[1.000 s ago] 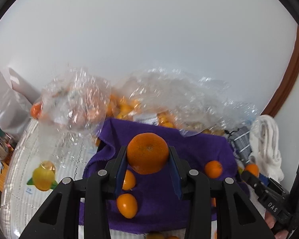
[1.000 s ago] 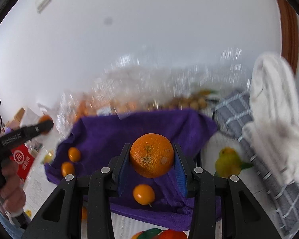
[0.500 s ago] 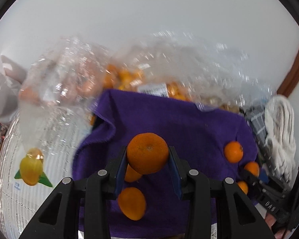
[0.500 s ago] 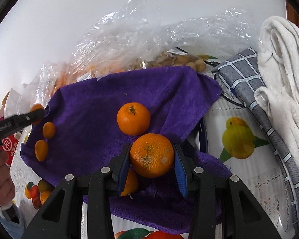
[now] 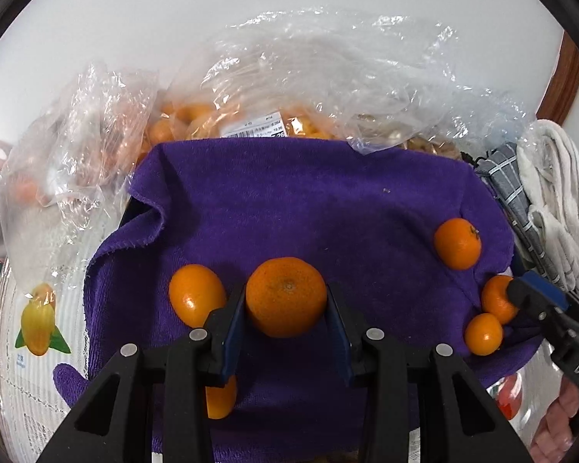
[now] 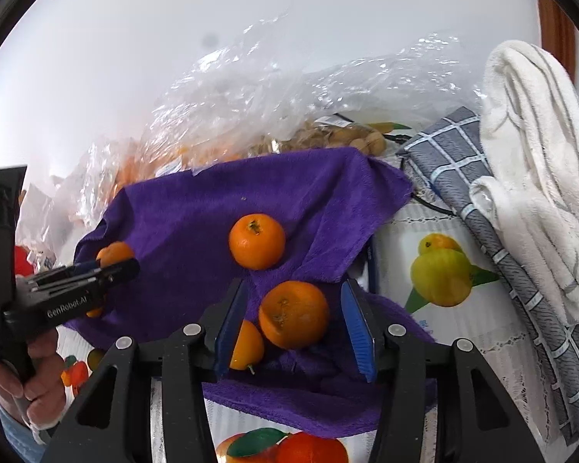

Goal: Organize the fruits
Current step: 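Lower both oranges onto the purple towel and open both tools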

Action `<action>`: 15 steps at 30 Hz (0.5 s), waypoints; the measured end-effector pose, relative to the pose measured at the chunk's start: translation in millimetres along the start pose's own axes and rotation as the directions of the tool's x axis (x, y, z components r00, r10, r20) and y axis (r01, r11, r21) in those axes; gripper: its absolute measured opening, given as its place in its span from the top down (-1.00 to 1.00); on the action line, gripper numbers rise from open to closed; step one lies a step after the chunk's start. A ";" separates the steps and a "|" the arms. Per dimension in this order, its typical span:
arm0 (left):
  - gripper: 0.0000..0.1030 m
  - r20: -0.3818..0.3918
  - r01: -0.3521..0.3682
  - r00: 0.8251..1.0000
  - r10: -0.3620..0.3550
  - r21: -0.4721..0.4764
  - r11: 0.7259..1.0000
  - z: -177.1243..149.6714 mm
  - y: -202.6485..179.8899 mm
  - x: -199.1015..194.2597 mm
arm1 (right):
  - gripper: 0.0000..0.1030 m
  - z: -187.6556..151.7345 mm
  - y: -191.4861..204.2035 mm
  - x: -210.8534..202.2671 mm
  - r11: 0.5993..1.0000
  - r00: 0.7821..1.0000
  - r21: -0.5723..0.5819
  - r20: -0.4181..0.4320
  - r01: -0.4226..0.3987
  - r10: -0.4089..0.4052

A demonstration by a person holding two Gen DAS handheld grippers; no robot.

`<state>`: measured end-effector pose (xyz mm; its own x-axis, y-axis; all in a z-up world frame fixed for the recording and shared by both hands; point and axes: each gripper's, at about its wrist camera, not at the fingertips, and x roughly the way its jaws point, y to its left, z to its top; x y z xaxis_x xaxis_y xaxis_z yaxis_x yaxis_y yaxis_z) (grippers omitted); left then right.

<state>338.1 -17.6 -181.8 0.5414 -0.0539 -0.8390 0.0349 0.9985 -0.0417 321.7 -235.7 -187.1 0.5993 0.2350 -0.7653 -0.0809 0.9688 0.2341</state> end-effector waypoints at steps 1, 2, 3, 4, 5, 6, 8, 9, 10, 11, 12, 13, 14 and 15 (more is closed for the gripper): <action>0.27 -0.003 -0.001 1.000 0.001 -0.003 1.000 0.0 0.6 1.1 | 0.02 -0.2 -1.0 0.5 1.000 1.000 0.005 -0.001 0.005 -0.005; 0.27 -0.006 0.001 1.000 -0.001 -0.009 1.000 -0.2 1.5 1.7 | 0.02 -0.2 -1.9 1.5 1.000 1.000 0.008 -0.005 0.010 -0.010; 0.27 -0.007 0.004 1.000 -0.004 -0.011 1.000 -0.2 1.6 2.5 | 0.02 -0.4 -2.0 2.3 1.000 1.000 0.009 -0.008 0.012 -0.012; 0.27 -0.009 0.005 1.000 -0.006 -0.016 1.000 0.4 1.6 4.2 | 0.02 -0.6 -1.8 3.4 1.000 1.000 0.009 -0.011 0.014 -0.013; 0.27 -0.012 0.005 1.000 -0.005 -0.024 1.000 0.5 2.7 5.4 | 0.02 -0.8 -1.0 3.7 1.000 1.000 0.007 -0.009 0.018 -0.018; 0.27 -0.016 0.004 1.000 -0.004 -0.028 1.000 1.0 3.6 7.0 | 0.02 -1.3 -0.5 3.7 1.000 1.000 0.006 -0.008 0.022 -0.022; 0.21 -0.021 -0.002 1.000 0.001 -0.022 1.000 0.9 2.9 9.3 | 0.02 -2.2 1.5 3.4 1.000 1.000 -0.003 -0.003 0.021 -0.021; 0.11 -0.022 0.000 1.000 0.000 -0.016 1.000 1.9 3.1 9.8 | 0.02 -2.2 1.9 4.1 1.000 1.000 -0.004 -0.003 0.017 -0.017; 0.06 -0.020 -0.001 1.000 0.000 -0.013 1.000 3.0 2.0 10.2 | 0.02 -2.6 2.4 4.2 1.000 1.000 -0.004 -0.002 0.014 -0.014; 0.05 -0.011 -0.001 1.000 0.001 -0.016 1.000 3.9 2.3 7.7 | 0.02 -2.8 2.6 4.3 1.000 1.000 -0.003 0.001 0.018 -0.018; 0.02 -0.004 0.001 1.000 -0.001 -0.020 1.000 4.3 3.7 4.8 | 0.02 -3.1 2.9 3.9 1.000 1.000 -0.001 0.006 0.026 -0.026; -0.02 0.006 0.007 1.000 -0.007 -0.026 1.000 5.7 4.4 0.7 | 0.02 -3.2 3.2 3.2 0.999 0.999 -0.001 0.011 0.032 -0.032; -0.04 0.011 0.008 1.000 -0.007 -0.028 1.000 7.3 4.8 -2.8 | 0.02 -3.3 3.4 1.9 0.999 0.999 0.002 0.017 0.039 -0.039; -0.04 0.015 0.005 1.000 -0.005 -0.028 1.000 8.1 6.3 -7.5 | 0.02 -3.1 3.2 0.8 0.999 0.999 0.007 0.020 0.042 -0.042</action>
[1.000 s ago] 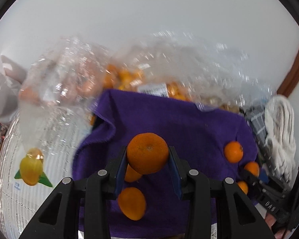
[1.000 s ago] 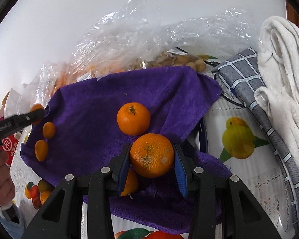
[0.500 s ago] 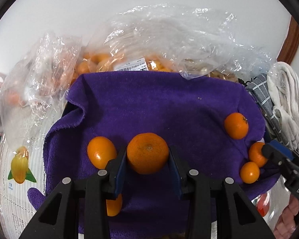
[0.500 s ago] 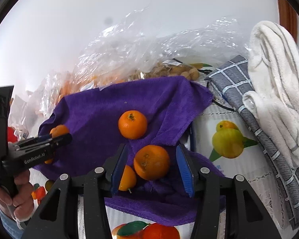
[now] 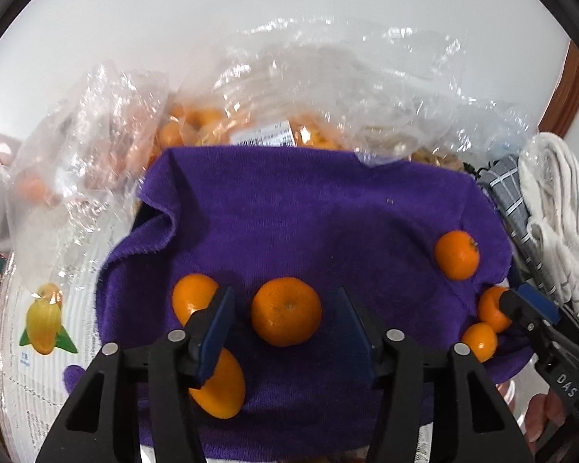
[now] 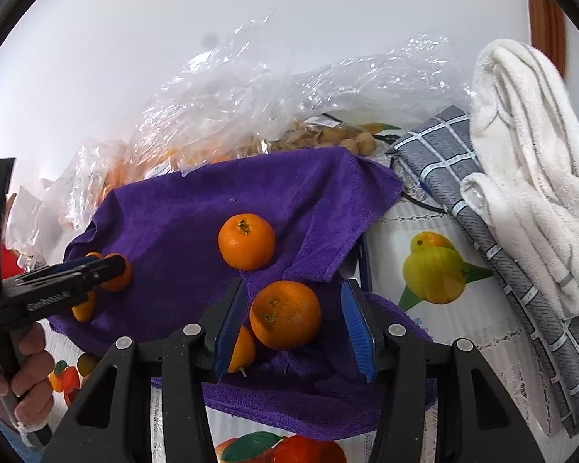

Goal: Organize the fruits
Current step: 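Lower both oranges onto the purple towel and open both tools, then grasp an orange with the right tool while the left tool grasps a yellow-green fruit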

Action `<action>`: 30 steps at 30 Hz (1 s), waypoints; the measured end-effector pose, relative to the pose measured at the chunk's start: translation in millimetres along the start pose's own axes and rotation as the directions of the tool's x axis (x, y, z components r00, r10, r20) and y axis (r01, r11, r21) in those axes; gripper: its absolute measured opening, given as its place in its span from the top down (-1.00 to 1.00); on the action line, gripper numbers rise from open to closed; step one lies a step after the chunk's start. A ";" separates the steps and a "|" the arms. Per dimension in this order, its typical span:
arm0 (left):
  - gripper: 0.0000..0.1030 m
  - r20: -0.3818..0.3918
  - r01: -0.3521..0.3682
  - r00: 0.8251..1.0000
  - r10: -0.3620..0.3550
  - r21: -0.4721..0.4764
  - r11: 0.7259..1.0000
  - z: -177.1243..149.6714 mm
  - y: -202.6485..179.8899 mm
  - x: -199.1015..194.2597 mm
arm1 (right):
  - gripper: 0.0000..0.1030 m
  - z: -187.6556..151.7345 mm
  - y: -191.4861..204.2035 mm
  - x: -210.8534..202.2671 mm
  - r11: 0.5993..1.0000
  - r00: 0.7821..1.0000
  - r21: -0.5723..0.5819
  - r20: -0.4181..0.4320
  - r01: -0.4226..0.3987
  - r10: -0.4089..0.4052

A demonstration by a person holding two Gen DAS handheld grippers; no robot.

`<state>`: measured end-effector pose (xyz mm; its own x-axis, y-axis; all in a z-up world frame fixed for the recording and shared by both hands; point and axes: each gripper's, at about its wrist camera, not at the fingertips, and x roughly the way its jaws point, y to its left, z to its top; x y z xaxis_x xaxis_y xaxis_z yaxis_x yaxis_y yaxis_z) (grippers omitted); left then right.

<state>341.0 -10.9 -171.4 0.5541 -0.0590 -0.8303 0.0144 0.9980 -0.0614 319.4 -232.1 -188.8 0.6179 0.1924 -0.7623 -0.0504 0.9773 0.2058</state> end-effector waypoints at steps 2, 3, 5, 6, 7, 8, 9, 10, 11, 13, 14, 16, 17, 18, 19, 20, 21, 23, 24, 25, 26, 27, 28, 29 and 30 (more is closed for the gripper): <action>-0.04 0.019 -0.005 1.000 0.005 -0.001 1.000 3.0 0.9 -8.2 | 0.02 0.8 0.1 -5.1 1.000 1.000 0.013 0.011 0.003 -0.003; -0.04 0.026 -0.008 1.000 0.008 -0.005 1.000 3.5 1.3 -11.7 | 0.02 1.1 0.8 -8.9 1.000 1.000 0.013 0.022 0.006 -0.006; -0.04 0.058 -0.006 0.998 0.007 -0.025 1.000 5.3 3.8 -23.7 | 0.02 1.9 4.8 -18.1 1.000 0.998 -0.002 0.062 0.030 -0.030; -0.04 0.073 -0.003 0.997 0.005 -0.033 0.999 5.6 4.7 -28.4 | 0.02 2.7 6.8 -21.7 0.999 0.996 -0.010 0.075 0.041 -0.040; -0.04 0.091 0.001 0.996 0.003 -0.039 0.999 5.9 5.6 -35.3 | 0.02 3.2 10.9 -28.0 0.998 0.994 -0.029 0.098 0.059 -0.056; -0.04 0.105 0.005 0.994 -0.001 -0.032 0.999 6.1 4.5 -42.6 | 0.02 3.8 14.9 -34.0 0.996 0.991 -0.045 0.118 0.075 -0.070; -0.04 0.110 0.005 0.994 -0.003 -0.019 1.000 6.4 2.8 -49.0 | -0.02 4.4 17.3 -37.3 0.995 0.989 -0.048 0.125 0.083 -0.077; -0.04 0.112 0.004 0.994 -0.004 -0.001 1.000 6.7 1.1 -55.7 | -0.09 4.5 19.5 -42.3 0.995 0.988 -0.037 0.131 0.090 -0.084; -0.04 0.115 0.002 0.993 -0.003 0.011 1.000 6.8 0.0 -62.2 | -0.10 4.2 21.0 -46.4 0.997 0.989 -0.017 0.126 0.080 -0.077; -0.04 0.122 0.000 0.993 -0.003 0.023 1.000 4.8 -1.0 -74.3 | -0.10 2.2 23.8 -51.8 0.999 0.995 -0.005 0.093 0.048 -0.047; -0.04 0.125 0.007 0.992 -0.011 0.027 1.000 2.5 0.3 -79.6 | -0.10 0.3 26.5 -54.2 0.999 0.997 -0.009 0.065 0.038 -0.037; -0.04 0.136 0.029 0.990 -0.034 0.036 0.999 -9.7 7.6 -91.4 | -0.10 -5.6 31.9 -59.2 0.999 0.999 -0.029 0.036 0.040 -0.039; -0.04 0.143 0.027 0.989 -0.031 0.033 0.999 -17.8 14.7 -95.8 | -0.10 -10.8 35.8 -63.7 0.998 0.999 -0.046 0.033 0.043 -0.041; -0.04 0.145 0.023 0.989 -0.027 0.030 0.999 -22.2 19.1 -97.0 | -0.10 -14.9 38.2 -66.0 0.998 0.999 -0.054 0.032 0.044 -0.042; -0.04 0.145 0.018 0.989 -0.021 0.025 1.000 -30.2 27.8 -98.3 | -0.10 -21.1 42.3 -69.5 0.997 0.999 -0.065 0.026 0.041 -0.040; -0.04 0.143 0.006 0.990 -0.009 0.019 1.000 -39.1 37.4 -98.9 | -0.10 -27.8 46.8 -72.0 0.997 0.999 -0.074 0.018 0.032 -0.031; -0.04 0.144 -0.007 0.990 0.005 0.016 1.000 -45.4 44.1 -99.9 | -0.10 -33.5 49.6 -73.0 0.997 1.000 -0.079 0.011 0.024 -0.023; -0.04 0.155 -0.050 0.987 0.049 0.008 0.999 -64.8 62.7 -101.9 | -0.10 -45.5 58.3 -73.4 0.996 1.000 -0.092 -0.006 0.011 -0.011; -0.04 0.150 -0.069 0.986 0.068 0.003 0.998 -71.6 70.5 -100.6 | -0.10 -51.8 63.5 -72.4 0.995 1.000 -0.104 -0.017 0.003 -0.005; -0.04 0.141 -0.085 0.986 0.084 0.001 0.996 -78.3 77.0 -99.4 | -0.10 -58.3 69.5 -70.8 0.993 1.000 -0.121 -0.027 -0.004 0.001; -0.04 0.130 -0.098 0.987 0.097 0.000 0.995 -85.7 84.5 -97.8 | -0.08 -64.5 75.4 -68.8 0.990 0.999 -0.138 -0.033 -0.007 0.002; -0.04 0.125 -0.105 0.987 0.105 -0.002 0.994 -90.4 87.5 -97.4 | -0.07 -70.3 83.1 -66.3 0.988 0.999 -0.154 -0.038 -0.009 0.004; -0.04 0.121 -0.115 0.986 0.115 -0.008 0.993 -97.0 94.1 -97.7 | -0.01 -74.6 89.0 -64.7 0.987 0.999 -0.162 -0.043 -0.019 0.012; -0.04 0.122 -0.121 0.985 0.122 -0.017 0.993 -102.9 100.8 -98.4 | 0.00 -77.7 94.9 -63.2 0.985 0.998 -0.169 -0.052 -0.035 0.027; -0.04 0.123 -0.119 0.985 0.122 -0.028 0.992 -106.5 106.5 -97.6 | 0.00 -80.4 101.8 -61.3 0.983 0.997 -0.176 -0.064 -0.058 0.048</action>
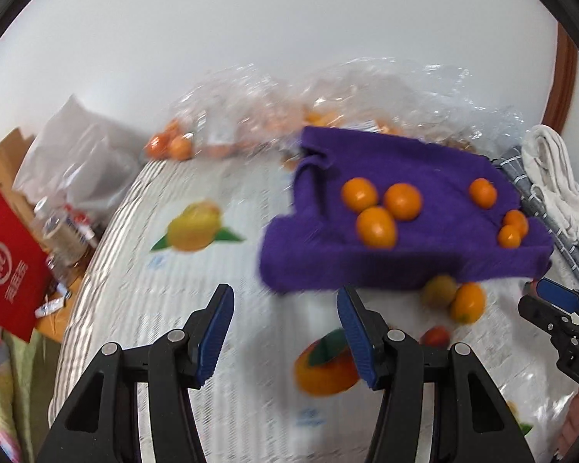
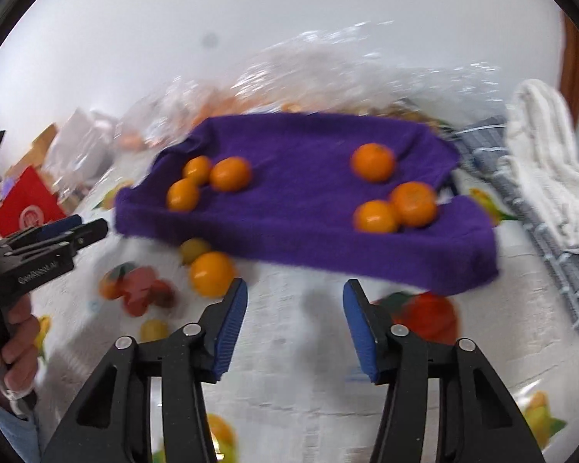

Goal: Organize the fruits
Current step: 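Grasp an orange with the right tool while the left tool grasps a yellow-green fruit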

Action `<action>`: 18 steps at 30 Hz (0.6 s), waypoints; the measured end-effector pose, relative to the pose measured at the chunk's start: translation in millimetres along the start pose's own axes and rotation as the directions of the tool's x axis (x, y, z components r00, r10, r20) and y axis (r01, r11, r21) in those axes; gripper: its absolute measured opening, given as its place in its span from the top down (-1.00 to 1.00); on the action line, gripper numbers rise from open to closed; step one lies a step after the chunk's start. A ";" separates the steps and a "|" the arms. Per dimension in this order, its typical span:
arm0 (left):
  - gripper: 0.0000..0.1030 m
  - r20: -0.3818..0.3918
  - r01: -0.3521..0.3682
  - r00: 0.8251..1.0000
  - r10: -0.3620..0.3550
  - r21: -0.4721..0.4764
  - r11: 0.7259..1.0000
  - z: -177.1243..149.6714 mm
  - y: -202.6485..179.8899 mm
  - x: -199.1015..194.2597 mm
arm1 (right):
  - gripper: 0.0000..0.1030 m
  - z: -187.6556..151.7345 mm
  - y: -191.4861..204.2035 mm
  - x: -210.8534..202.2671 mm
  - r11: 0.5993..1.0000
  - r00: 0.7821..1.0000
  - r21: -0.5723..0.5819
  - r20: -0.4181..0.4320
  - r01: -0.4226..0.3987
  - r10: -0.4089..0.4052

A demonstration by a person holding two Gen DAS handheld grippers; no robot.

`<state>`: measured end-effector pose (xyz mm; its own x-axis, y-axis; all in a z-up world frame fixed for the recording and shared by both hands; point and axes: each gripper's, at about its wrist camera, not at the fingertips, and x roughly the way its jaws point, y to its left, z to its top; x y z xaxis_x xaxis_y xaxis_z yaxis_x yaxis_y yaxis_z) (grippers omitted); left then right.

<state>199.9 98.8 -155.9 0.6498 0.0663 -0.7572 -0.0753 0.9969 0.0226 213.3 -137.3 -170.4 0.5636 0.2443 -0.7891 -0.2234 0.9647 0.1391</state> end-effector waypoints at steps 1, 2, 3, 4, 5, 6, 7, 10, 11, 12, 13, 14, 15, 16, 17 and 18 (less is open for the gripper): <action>-0.04 -0.006 0.003 1.000 -0.003 -0.019 1.000 -3.3 6.1 0.7 | 0.00 -0.7 8.0 2.0 1.000 1.000 -0.009 -0.005 -0.023 0.023; -0.04 -0.023 0.016 1.000 -0.018 -0.052 0.999 -6.6 13.9 3.1 | 0.00 0.2 13.6 4.2 0.999 0.999 -0.017 -0.009 -0.034 0.033; -0.04 -0.037 0.026 0.999 -0.029 -0.071 0.997 -7.9 17.2 4.6 | 0.00 1.1 20.1 7.5 0.999 0.999 -0.030 -0.015 -0.041 0.041; -0.04 -0.054 0.039 0.998 -0.045 -0.097 0.995 -8.1 22.5 6.3 | 0.00 2.7 26.5 13.2 0.998 0.998 -0.045 -0.026 -0.050 0.048; -0.04 -0.052 0.055 0.997 -0.061 -0.116 0.992 -7.3 26.4 5.6 | 0.00 4.0 30.7 17.6 0.997 0.998 -0.052 -0.032 -0.053 0.052; -0.04 -0.045 0.067 0.996 -0.073 -0.127 0.990 -6.3 28.0 5.1 | 0.00 6.5 35.7 24.5 0.997 0.998 -0.057 -0.041 -0.052 0.050; -0.04 -0.039 0.077 0.996 -0.083 -0.140 0.987 -6.0 29.9 4.5 | 0.00 7.8 38.5 28.4 0.997 0.998 -0.062 -0.048 -0.051 0.048; -0.04 -0.036 0.089 0.995 -0.096 -0.160 0.983 -7.2 31.7 3.6 | 0.05 10.5 45.8 43.8 0.995 0.996 -0.082 -0.079 -0.056 0.049; -0.04 -0.034 0.087 0.995 -0.093 -0.159 0.983 -7.7 31.4 3.4 | 0.12 10.7 48.2 48.9 0.995 0.995 -0.088 -0.090 -0.056 0.048; -0.04 -0.033 0.086 0.995 -0.092 -0.158 0.984 -8.4 30.6 2.9 | 0.17 9.5 50.6 52.5 0.993 0.994 -0.094 -0.099 -0.064 0.055; -0.04 -0.032 0.090 0.995 -0.096 -0.155 0.984 -8.2 29.5 2.8 | 0.25 9.2 51.6 55.6 0.993 0.993 -0.100 -0.106 -0.069 0.059; -0.04 -0.037 0.099 0.994 -0.105 -0.150 0.984 -8.6 27.6 3.5 | 0.31 8.5 53.0 56.8 0.992 0.994 -0.113 -0.095 -0.063 0.052; -0.04 -0.044 0.109 0.992 -0.117 -0.146 0.983 -8.9 27.0 4.4 | 0.32 7.8 53.7 57.1 0.991 0.995 -0.122 -0.083 -0.059 0.049; -0.04 -0.054 0.123 0.990 -0.132 -0.148 0.981 -9.5 26.3 6.3 | 0.32 7.0 54.4 56.6 0.989 0.995 -0.132 -0.077 -0.068 0.058; -0.04 -0.066 0.134 0.987 -0.145 -0.155 0.979 -10.6 25.5 8.9 | 0.32 5.1 53.4 54.8 0.988 0.995 -0.133 -0.079 -0.077 0.067; -0.04 -0.074 0.136 0.986 -0.148 -0.156 0.978 -11.4 23.9 10.7 | 0.32 3.5 52.5 52.6 0.988 0.995 -0.132 -0.077 -0.077 0.067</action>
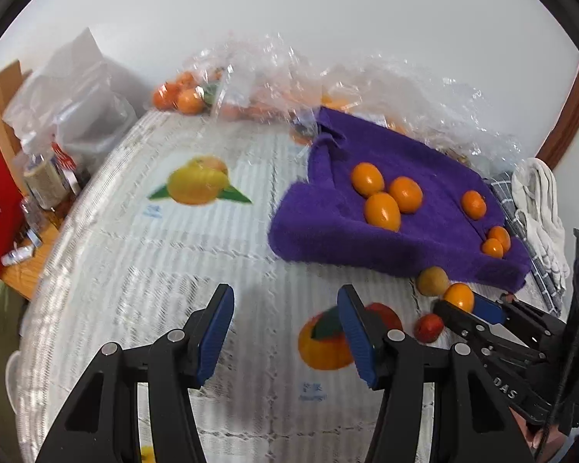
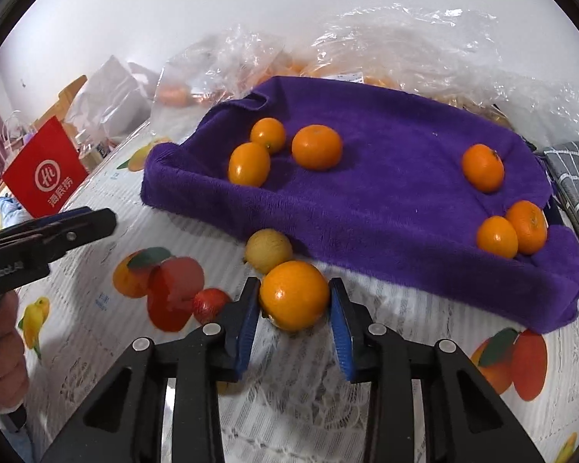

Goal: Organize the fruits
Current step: 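Grasp an orange with the right tool while the left tool grasps a yellow-green fruit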

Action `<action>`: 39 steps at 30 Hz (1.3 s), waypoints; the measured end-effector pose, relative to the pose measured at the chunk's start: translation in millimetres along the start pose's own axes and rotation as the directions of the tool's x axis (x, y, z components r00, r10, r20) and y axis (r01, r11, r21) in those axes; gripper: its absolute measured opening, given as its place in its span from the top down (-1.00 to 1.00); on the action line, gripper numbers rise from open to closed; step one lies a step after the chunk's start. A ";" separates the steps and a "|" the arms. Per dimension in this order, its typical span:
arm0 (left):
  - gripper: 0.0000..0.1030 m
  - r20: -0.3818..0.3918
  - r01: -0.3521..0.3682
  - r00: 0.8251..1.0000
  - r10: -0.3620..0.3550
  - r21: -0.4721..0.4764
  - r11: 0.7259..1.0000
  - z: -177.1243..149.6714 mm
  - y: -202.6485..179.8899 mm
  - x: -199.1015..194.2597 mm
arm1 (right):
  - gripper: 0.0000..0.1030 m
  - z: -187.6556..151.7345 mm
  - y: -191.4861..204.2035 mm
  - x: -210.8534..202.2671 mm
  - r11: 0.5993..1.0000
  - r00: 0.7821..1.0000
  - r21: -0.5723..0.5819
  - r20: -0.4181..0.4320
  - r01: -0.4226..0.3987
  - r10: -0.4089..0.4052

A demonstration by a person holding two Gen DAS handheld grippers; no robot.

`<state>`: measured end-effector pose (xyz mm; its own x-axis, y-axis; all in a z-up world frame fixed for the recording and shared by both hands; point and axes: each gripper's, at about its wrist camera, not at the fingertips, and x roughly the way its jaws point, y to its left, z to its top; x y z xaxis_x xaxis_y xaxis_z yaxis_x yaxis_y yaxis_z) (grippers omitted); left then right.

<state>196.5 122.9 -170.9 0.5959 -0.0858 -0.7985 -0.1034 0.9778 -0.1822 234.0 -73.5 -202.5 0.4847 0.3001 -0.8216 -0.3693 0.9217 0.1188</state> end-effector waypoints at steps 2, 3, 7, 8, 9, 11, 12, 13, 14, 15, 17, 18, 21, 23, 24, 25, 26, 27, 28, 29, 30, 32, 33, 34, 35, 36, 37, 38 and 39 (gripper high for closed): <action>-0.04 -0.014 -0.010 1.000 0.011 0.020 1.000 -3.0 -4.9 4.6 | 0.32 -4.7 -4.1 -12.8 1.000 1.000 -0.016 0.029 0.010 -0.010; -0.04 -0.014 -0.015 1.000 0.015 0.030 0.999 -4.0 -6.6 5.3 | 0.32 -5.3 -6.7 -17.7 0.999 0.999 -0.025 0.039 0.022 -0.021; -0.04 -0.014 -0.034 0.999 0.035 0.078 0.996 -9.8 -19.0 9.9 | 0.32 -14.3 -35.0 -44.3 0.992 0.989 -0.037 0.089 0.120 -0.117; -0.04 -0.016 -0.045 0.999 0.046 0.090 0.995 -11.5 -22.5 12.2 | 0.32 -15.9 -43.5 -45.9 0.990 0.987 -0.030 0.086 0.136 -0.133; -0.04 -0.021 -0.052 0.998 0.055 0.101 0.993 -12.7 -24.8 14.3 | 0.32 -18.0 -52.0 -46.7 0.990 0.987 -0.019 0.086 0.137 -0.135; -0.04 -0.023 -0.082 0.996 0.086 0.132 0.988 -15.6 -30.6 18.7 | 0.32 -22.4 -67.8 -48.3 0.993 0.989 0.020 0.087 0.117 -0.119; -0.04 -0.019 -0.094 0.995 0.098 0.144 0.985 -16.1 -32.4 19.2 | 0.32 -24.5 -72.5 -49.1 0.994 0.990 0.038 0.093 0.104 -0.107; -0.07 -0.015 -0.109 0.994 0.112 0.158 0.981 -17.4 -35.0 20.0 | 0.32 -27.5 -80.4 -50.2 0.994 0.991 0.072 0.106 0.077 -0.084; -0.10 -0.014 -0.107 0.994 0.111 0.160 0.981 -18.0 -35.8 20.5 | 0.32 -28.7 -85.3 -49.8 0.994 0.992 0.091 0.106 0.065 -0.075; -0.12 -0.015 -0.103 0.994 0.107 0.156 0.982 -17.9 -35.4 20.2 | 0.32 -27.7 -87.2 -48.6 0.993 0.992 0.100 0.095 0.070 -0.079; -0.12 -0.014 -0.096 0.995 0.099 0.145 0.985 -17.7 -34.6 18.7 | 0.32 -27.7 -89.7 -52.6 0.992 0.990 0.106 0.115 0.069 -0.082; -0.12 -0.015 -0.086 0.996 0.089 0.143 0.986 -18.1 -34.5 17.6 | 0.32 -28.0 -89.7 -52.8 0.991 0.989 0.109 0.118 0.073 -0.086; -0.08 -0.018 0.024 1.000 -0.022 0.118 0.993 -19.3 -34.7 9.8 | 0.32 -29.6 -94.7 -54.4 0.988 0.988 0.128 0.114 0.087 -0.102; -0.08 -0.011 0.085 0.996 -0.084 0.129 0.988 -21.9 -41.6 3.1 | 0.32 -30.0 -100.9 -55.4 0.985 0.990 0.160 0.114 0.060 -0.079; -0.08 0.000 0.103 0.995 -0.105 0.151 0.983 -24.4 -47.8 -1.0 | 0.32 -30.1 -102.4 -53.9 0.984 0.991 0.170 0.111 0.058 -0.078; -0.08 0.006 0.114 0.993 -0.117 0.167 0.979 -26.8 -53.1 -3.6 | 0.32 -30.4 -103.6 -52.9 0.983 0.991 0.176 0.106 0.060 -0.080; -0.08 0.005 0.134 0.990 -0.138 0.187 0.973 -30.5 -60.0 -6.0 | 0.32 -30.6 -104.8 -51.5 0.982 0.992 0.181 0.099 0.062 -0.081; -0.07 -0.003 0.153 0.988 -0.156 0.199 0.968 -32.7 -64.8 -6.6 | 0.32 -30.3 -105.2 -50.2 0.981 0.992 0.183 0.095 0.060 -0.078; -0.06 -0.020 0.184 0.983 -0.185 0.217 0.959 -36.9 -72.2 -7.2 | 0.32 -30.4 -105.4 -49.6 0.981 0.993 0.185 0.093 0.059 -0.077; -0.01 -0.032 0.201 0.979 -0.200 0.233 0.951 -40.0 -77.5 -7.2 | 0.32 -30.2 -105.5 -49.2 0.981 0.993 0.185 0.092 0.060 -0.079; 0.03 -0.040 0.208 0.978 -0.205 0.251 0.945 -42.0 -81.5 -6.1 | 0.32 -30.3 -105.9 -49.3 0.980 0.992 0.187 0.093 0.062 -0.080; 0.06 -0.045 0.193 0.981 -0.188 0.303 0.933 -48.3 -93.4 -4.4 | 0.32 -30.5 -106.9 -50.2 0.980 0.992 0.191 0.096 0.061 -0.081; 0.12 -0.045 0.182 0.983 -0.177 0.319 0.930 -50.2 -96.3 -3.5 | 0.32 -30.5 -108.3 -50.8 0.979 0.992 0.195 0.098 0.064 -0.084; 0.17 -0.049 0.176 0.984 -0.170 0.333 0.926 -52.1 -99.6 -1.8 | 0.32 -30.5 -109.9 -51.1 0.977 0.991 0.200 0.098 0.068 -0.089; 0.19 -0.060 0.185 0.983 -0.175 0.328 0.926 -52.6 -100.8 0.0 | 0.32 -30.5 -112.5 -51.5 0.975 0.991 0.210 0.099 0.073 -0.095; 0.24 -0.069 0.194 0.981 -0.181 0.320 0.927 -52.6 -101.3 0.5 | 0.32 -30.6 -114.2 -51.9 0.973 0.990 0.219 0.100 0.071 -0.095; 0.27 -0.080 0.199 0.980 -0.183 0.306 0.931 -52.8 -101.9 2.7 | 0.31 -30.6 -116.9 -52.2 0.971 0.991 0.231 0.100 0.066 -0.091; 0.29 -0.086 0.195 0.980 -0.178 0.300 0.934 -53.2 -102.8 4.6 | 0.31 -30.8 -118.9 -51.9 0.969 0.991 0.241 0.099 0.060 -0.086; 0.39 -0.079 0.188 0.982 -0.172 0.304 0.934 -53.1 -103.7 5.2 | 0.31 -30.9 -120.8 -51.2 0.967 0.992 0.250 0.096 0.054 -0.081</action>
<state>168.0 10.9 -186.6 0.5399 -0.2674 -0.7982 0.2572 0.9553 -0.1461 229.3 -207.8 -192.1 0.5871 0.2472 -0.7709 -0.1327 0.9688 0.2096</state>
